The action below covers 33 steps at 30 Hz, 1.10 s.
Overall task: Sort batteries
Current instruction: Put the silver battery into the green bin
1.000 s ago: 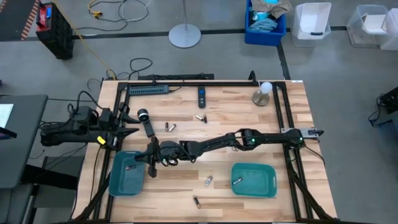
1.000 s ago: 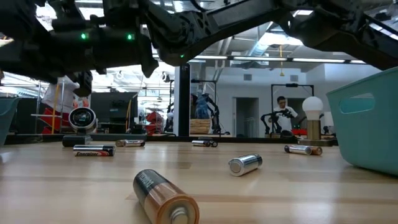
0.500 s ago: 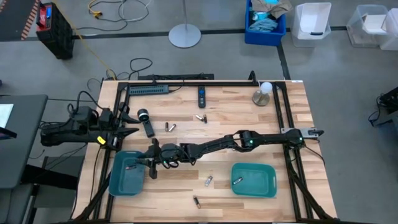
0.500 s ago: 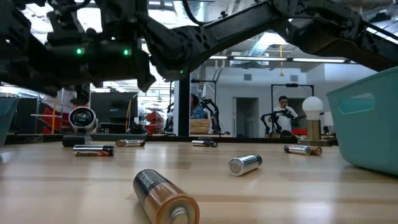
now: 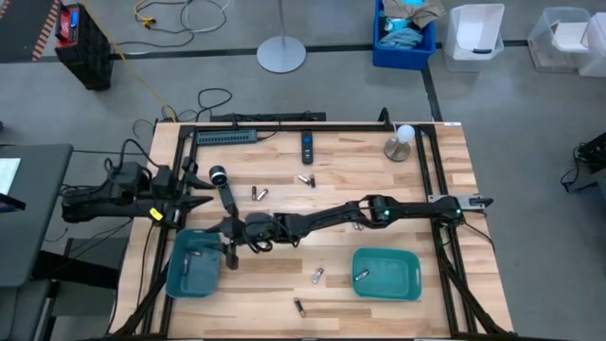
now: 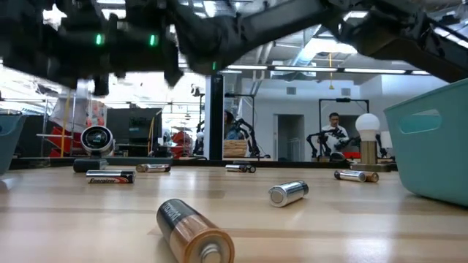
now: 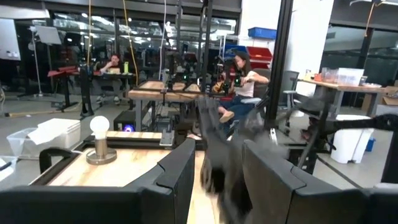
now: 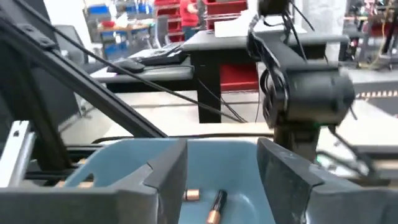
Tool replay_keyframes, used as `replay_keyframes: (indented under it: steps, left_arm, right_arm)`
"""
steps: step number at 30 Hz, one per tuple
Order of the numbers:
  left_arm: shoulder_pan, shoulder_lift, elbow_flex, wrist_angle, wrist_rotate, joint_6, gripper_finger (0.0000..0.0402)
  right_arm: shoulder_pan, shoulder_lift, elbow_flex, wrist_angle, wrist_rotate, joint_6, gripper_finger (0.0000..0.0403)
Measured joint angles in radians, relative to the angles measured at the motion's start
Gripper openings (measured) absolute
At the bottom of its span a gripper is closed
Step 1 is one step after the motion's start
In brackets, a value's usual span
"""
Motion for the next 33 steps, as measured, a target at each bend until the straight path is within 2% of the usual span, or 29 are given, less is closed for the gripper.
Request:
replay_keyframes:
  steps: [4,8,15,18,23,28,33]
  left_arm:
    - [0.000,0.000,0.000,-0.013,0.000,-0.010,0.0125]
    - [0.000,0.000,0.000,-0.038,0.000,-0.020,0.0125]
    - [0.000,0.000,0.000,-0.062,0.000,-0.031,0.0125]
    - [0.000,0.000,0.000,-0.084,0.000,-0.044,0.0125]
    - [0.000,-0.002,-0.014,-0.088,0.000,-0.053,0.0125]
    - [0.000,0.002,-0.054,-0.065,-0.001,-0.057,0.0125]
    - [0.000,0.048,-0.084,-0.028,-0.005,-0.051,0.0125]
  right_arm:
    - [0.022,-0.108,-0.005,-0.129,0.012,-0.120,0.0196]
    - [0.048,-0.175,-0.005,-0.216,0.131,-0.246,0.0182]
    - [0.034,-0.189,-0.006,-0.338,0.160,-0.223,0.0125]
    - [0.037,-0.188,-0.043,-0.373,0.165,-0.199,0.0113]
    - [0.040,-0.291,-0.281,-0.296,0.265,-0.159,0.0113]
    - [0.059,-0.540,-0.683,-0.115,0.422,-0.135,0.0114]
    - [0.089,-0.828,-1.065,0.030,0.530,-0.117,0.0114]
